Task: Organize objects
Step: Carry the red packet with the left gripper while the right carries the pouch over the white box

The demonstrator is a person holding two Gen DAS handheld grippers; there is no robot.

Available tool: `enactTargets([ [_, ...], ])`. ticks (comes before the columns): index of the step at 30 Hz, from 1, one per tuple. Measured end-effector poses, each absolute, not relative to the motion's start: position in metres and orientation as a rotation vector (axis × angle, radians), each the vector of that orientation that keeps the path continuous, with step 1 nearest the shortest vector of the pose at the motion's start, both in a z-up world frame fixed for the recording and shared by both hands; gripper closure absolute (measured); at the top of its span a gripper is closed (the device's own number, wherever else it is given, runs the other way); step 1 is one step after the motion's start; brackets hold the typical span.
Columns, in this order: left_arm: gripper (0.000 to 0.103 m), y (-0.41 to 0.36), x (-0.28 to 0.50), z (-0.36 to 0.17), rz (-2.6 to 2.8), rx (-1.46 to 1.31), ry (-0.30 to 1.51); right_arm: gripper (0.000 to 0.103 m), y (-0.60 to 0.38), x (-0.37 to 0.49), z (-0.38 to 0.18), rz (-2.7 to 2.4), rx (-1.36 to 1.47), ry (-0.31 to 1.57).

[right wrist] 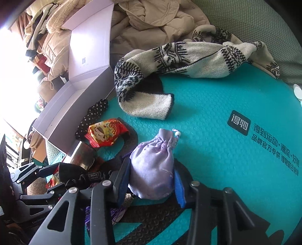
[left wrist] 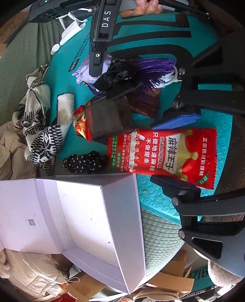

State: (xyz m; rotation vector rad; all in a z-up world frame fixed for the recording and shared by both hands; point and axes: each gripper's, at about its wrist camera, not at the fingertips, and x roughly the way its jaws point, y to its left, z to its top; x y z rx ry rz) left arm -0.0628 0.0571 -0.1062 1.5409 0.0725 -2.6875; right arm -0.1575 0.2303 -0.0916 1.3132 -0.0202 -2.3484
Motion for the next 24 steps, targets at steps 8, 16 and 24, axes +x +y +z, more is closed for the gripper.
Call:
enactTargets([
  [8, 0.059, 0.056, -0.053, -0.093, -2.694, 1.519, 0.116, 0.062, 0.241, -0.147, -0.069, -2.409, 1.241, -0.010],
  [16, 0.059, 0.060, -0.038, -0.064, -2.736, 1.434, 0.123, 0.062, 0.244, -0.132, -0.041, -2.448, 1.144, 0.015],
  [24, 0.059, 0.053, -0.021, -0.036, -2.737, 1.359, 0.147, 0.062, 0.238, -0.115, -0.015, -2.442, 1.061, 0.044],
])
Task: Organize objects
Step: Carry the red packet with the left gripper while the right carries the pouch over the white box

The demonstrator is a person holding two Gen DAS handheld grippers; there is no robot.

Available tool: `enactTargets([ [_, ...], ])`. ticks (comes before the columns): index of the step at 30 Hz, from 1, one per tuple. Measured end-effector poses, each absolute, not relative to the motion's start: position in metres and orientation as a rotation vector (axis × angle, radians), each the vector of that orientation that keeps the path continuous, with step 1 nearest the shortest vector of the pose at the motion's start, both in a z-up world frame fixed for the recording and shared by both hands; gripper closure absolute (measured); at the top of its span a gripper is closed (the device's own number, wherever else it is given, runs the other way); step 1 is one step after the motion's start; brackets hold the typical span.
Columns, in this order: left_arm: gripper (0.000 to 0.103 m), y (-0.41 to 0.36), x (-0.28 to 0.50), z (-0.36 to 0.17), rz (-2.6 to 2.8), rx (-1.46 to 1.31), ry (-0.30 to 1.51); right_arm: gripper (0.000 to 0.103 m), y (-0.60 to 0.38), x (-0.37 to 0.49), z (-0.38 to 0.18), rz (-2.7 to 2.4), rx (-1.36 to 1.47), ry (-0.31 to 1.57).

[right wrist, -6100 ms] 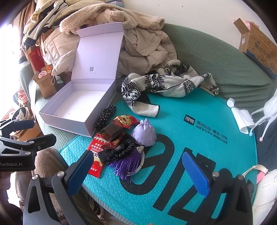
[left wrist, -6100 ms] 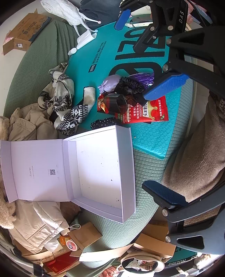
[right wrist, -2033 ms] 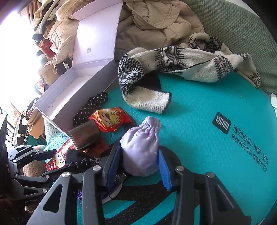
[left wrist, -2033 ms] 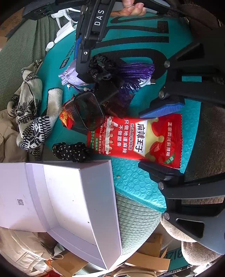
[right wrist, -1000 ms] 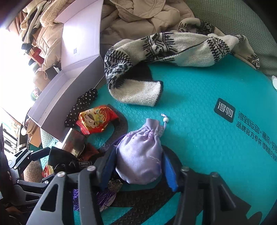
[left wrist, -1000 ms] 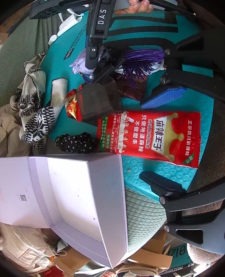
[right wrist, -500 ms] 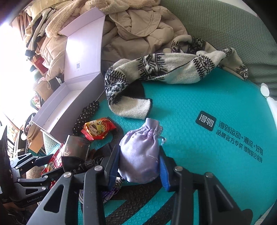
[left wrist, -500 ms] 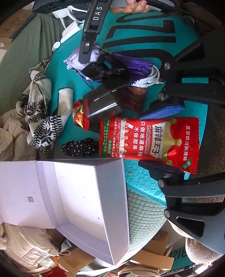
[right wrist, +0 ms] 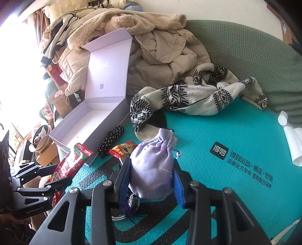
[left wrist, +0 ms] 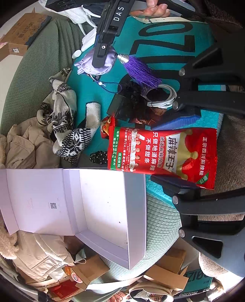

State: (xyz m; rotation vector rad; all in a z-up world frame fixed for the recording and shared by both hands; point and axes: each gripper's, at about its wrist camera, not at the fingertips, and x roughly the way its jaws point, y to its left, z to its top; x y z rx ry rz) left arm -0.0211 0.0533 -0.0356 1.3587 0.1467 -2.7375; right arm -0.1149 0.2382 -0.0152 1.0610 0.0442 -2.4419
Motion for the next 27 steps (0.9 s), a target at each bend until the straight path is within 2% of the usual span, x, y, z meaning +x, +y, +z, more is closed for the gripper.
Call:
enactTargets([
  [14, 0.059, 0.039, 0.022, -0.002, -2.700, 1.253, 0.174, 0.062, 0.209, -0.081, 0.013, -2.352, 0.954, 0.121],
  [27, 0.059, 0.005, 0.076, 0.003, -2.570, 1.173, 0.262, 0.062, 0.159, -0.054, 0.015, -2.184, 0.895, 0.204],
])
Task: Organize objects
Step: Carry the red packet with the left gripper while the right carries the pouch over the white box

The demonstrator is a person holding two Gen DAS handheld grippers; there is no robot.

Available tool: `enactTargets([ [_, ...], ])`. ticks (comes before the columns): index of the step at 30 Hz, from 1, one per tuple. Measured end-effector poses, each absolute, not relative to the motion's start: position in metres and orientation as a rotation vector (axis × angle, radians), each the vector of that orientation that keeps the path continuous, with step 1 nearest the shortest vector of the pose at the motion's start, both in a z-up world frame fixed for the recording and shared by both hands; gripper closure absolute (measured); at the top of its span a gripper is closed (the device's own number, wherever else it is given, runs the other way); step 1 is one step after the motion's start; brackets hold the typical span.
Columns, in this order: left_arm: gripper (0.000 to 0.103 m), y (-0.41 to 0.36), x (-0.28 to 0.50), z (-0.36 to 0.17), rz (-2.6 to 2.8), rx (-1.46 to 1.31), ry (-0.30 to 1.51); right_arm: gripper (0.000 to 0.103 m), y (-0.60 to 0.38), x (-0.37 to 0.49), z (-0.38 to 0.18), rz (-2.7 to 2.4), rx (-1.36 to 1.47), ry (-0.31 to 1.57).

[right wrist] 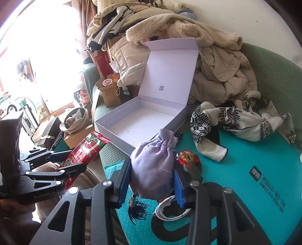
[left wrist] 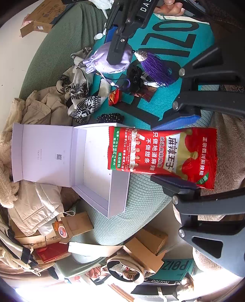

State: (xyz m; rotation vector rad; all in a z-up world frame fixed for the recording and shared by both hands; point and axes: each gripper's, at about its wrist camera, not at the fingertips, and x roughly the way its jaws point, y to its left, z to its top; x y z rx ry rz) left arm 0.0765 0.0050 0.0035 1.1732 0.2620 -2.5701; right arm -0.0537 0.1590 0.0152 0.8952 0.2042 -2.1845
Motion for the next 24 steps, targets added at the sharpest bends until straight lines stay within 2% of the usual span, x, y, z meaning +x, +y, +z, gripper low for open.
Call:
enactTargets([
  [11, 0.059, -0.031, 0.094, 0.011, -2.522, 1.144, 0.299, 0.062, 0.112, -0.042, 0.015, -2.088, 0.874, 0.254],
  [24, 0.059, -0.076, 0.047, 0.026, -2.548, 1.131, 0.296, 0.062, 0.076, -0.067, 0.021, -2.068, 0.871, 0.270],
])
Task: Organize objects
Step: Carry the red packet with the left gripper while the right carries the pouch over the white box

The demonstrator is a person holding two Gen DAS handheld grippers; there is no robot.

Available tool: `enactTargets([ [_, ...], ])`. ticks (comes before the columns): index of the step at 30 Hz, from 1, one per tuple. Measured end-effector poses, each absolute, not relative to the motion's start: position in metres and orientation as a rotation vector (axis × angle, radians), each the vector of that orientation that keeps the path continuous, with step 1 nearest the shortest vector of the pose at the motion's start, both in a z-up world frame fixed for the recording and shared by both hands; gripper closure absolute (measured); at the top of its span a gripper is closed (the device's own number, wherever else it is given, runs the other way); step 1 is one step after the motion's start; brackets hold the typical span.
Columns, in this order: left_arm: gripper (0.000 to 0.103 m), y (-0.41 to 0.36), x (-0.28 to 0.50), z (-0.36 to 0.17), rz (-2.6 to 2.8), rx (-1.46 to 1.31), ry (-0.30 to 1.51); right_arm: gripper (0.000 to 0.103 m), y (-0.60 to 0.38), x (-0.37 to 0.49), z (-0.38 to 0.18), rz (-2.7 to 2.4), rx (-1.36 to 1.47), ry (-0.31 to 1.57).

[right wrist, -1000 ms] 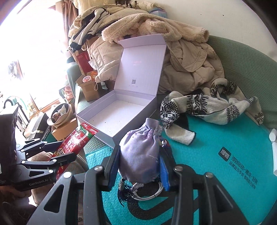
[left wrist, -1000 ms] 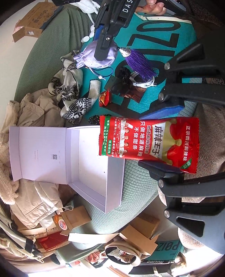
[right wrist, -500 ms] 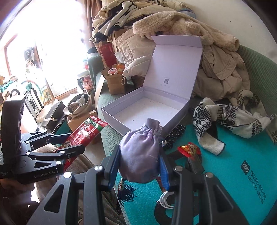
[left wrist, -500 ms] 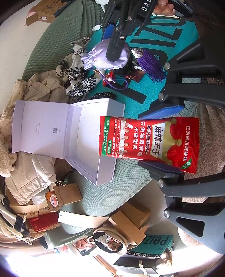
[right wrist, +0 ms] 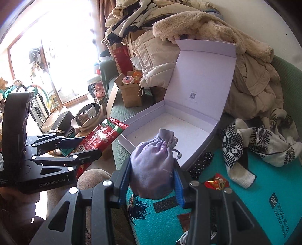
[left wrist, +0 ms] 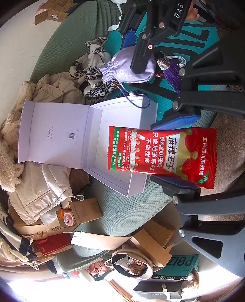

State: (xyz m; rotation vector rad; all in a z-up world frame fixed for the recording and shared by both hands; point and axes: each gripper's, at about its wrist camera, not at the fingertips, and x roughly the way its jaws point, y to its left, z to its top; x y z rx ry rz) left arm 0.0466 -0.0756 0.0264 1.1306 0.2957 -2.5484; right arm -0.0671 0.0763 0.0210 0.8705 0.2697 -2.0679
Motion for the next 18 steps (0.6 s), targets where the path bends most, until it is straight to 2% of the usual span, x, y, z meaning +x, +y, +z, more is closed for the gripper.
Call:
enactTargets([
  [18, 0.059, -0.126, -0.041, 0.033, -2.581, 1.146, 0.264, 0.062, 0.045, -0.127, 0.025, -2.067, 0.842, 0.275],
])
